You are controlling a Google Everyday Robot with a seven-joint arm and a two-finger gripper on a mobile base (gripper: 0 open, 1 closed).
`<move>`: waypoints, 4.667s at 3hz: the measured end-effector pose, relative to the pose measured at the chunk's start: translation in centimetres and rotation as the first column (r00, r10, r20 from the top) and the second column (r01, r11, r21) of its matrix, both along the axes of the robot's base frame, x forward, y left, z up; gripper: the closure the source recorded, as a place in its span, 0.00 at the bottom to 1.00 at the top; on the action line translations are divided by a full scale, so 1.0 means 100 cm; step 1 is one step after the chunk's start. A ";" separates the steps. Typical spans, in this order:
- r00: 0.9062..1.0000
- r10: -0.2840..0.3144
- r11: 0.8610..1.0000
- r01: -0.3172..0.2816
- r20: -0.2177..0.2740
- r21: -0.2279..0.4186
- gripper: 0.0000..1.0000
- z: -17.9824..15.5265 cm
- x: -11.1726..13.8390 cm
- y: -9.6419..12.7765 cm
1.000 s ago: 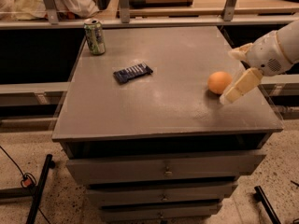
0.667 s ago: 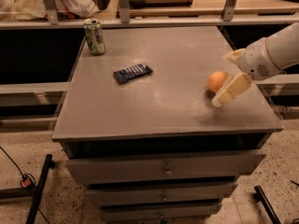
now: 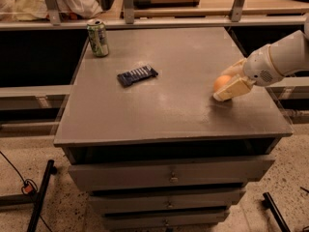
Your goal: Move orange near rxbar blueberry
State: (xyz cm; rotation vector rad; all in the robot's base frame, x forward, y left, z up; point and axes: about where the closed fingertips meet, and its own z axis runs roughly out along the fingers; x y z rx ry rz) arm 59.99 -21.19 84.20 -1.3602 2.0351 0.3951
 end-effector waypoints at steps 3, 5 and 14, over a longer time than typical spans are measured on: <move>1.000 0.011 0.999 -0.012 0.026 0.034 1.00 0.038 0.003 0.023; 0.994 0.078 0.995 -0.082 0.073 0.051 1.00 0.070 0.031 0.095; 0.977 0.204 0.976 -0.208 0.059 0.062 0.00 0.019 0.052 0.198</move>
Offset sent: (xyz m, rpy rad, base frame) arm -0.0032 0.0025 0.0303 0.0339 -0.0071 -0.0247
